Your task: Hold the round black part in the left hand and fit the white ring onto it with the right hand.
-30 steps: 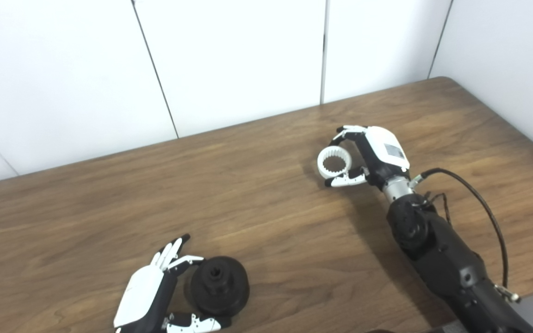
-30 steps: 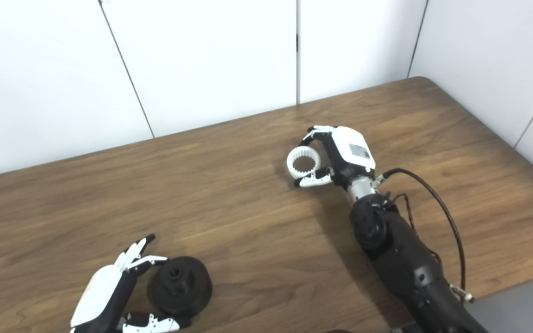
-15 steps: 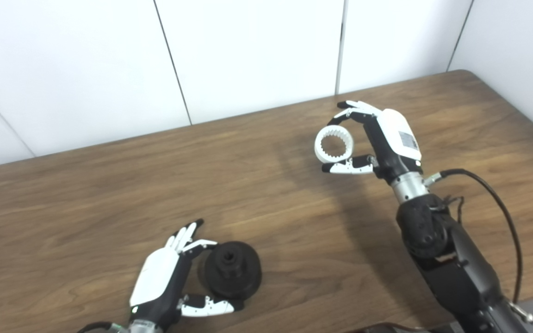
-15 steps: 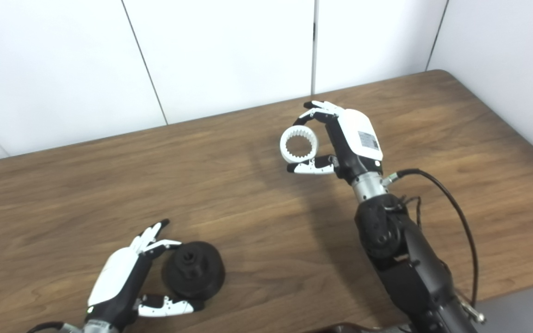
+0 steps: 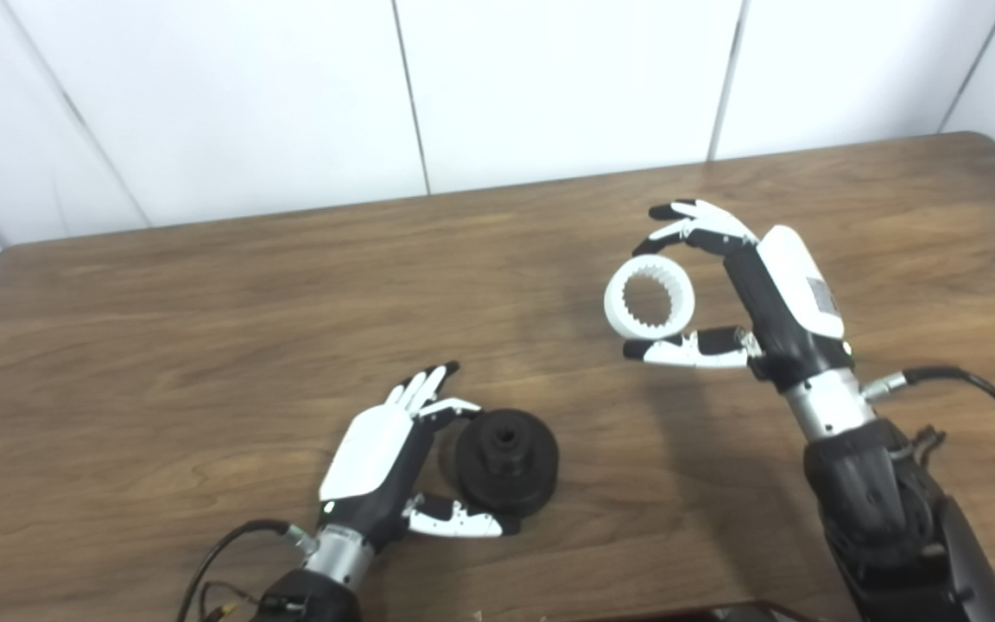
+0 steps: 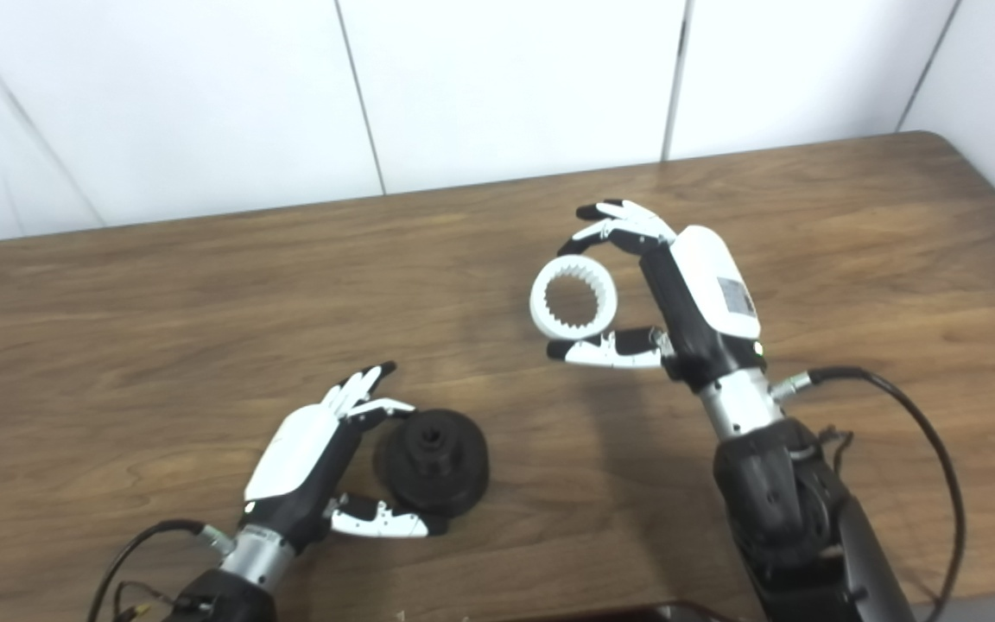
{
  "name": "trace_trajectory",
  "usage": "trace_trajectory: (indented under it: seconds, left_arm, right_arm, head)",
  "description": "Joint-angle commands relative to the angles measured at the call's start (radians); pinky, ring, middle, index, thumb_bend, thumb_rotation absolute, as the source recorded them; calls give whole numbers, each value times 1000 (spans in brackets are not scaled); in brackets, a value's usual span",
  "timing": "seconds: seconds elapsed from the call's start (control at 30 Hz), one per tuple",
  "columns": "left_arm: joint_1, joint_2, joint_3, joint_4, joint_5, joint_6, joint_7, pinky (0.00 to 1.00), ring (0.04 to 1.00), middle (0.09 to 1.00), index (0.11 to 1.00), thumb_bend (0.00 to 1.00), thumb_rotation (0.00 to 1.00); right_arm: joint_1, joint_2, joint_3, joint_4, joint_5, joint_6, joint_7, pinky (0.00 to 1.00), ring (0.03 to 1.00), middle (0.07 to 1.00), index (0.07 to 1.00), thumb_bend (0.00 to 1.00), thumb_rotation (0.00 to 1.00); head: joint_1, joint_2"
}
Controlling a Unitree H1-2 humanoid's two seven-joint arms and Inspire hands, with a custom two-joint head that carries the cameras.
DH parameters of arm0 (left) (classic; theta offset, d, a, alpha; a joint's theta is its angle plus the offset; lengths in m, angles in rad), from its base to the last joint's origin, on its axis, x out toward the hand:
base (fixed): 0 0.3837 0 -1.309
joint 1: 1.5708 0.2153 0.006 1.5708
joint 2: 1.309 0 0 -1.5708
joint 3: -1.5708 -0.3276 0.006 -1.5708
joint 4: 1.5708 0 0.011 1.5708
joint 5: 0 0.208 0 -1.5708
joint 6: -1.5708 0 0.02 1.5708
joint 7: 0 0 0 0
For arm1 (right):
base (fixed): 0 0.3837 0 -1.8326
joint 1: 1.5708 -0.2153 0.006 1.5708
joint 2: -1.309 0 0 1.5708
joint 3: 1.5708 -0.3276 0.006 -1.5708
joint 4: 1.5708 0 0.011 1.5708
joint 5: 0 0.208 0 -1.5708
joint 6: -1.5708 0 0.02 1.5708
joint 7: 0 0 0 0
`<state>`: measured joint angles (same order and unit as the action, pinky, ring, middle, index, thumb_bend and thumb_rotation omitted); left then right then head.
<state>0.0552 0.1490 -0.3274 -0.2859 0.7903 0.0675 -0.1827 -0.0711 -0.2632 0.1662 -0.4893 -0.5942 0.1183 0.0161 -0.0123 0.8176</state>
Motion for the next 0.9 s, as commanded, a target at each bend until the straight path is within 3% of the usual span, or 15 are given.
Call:
trace_trajectory:
  seconds: [0.0, 0.23, 0.53, 0.87]
  left_arm:
    - [-29, -5, 0, -22, 12, -3, 14, 1000, 1000, 989, 637, 915, 363]
    - [-33, -18, -5, -25, 18, 11, 10, 1000, 1000, 991, 637, 917, 353]
    - [-37, -19, -17, -25, 20, 23, 10, 1000, 1000, 994, 636, 919, 342]
    - [-39, -23, -23, -31, 29, 30, 7, 1000, 1000, 994, 637, 911, 348]
  right_arm:
    - [-12, 15, 7, -59, 4, -47, 8, 754, 860, 800, 482, 518, 138]
    - [28, 54, 40, -112, 11, -65, 58, 825, 869, 807, 482, 518, 140]
    - [83, 102, 99, -141, 51, -63, 122, 713, 856, 805, 482, 518, 141]
    - [103, 124, 166, -121, 25, -99, 153, 851, 865, 802, 481, 518, 140]
  head:
    - [6, 3]
    - [34, 13]
    - [39, 19]
    - [49, 28]
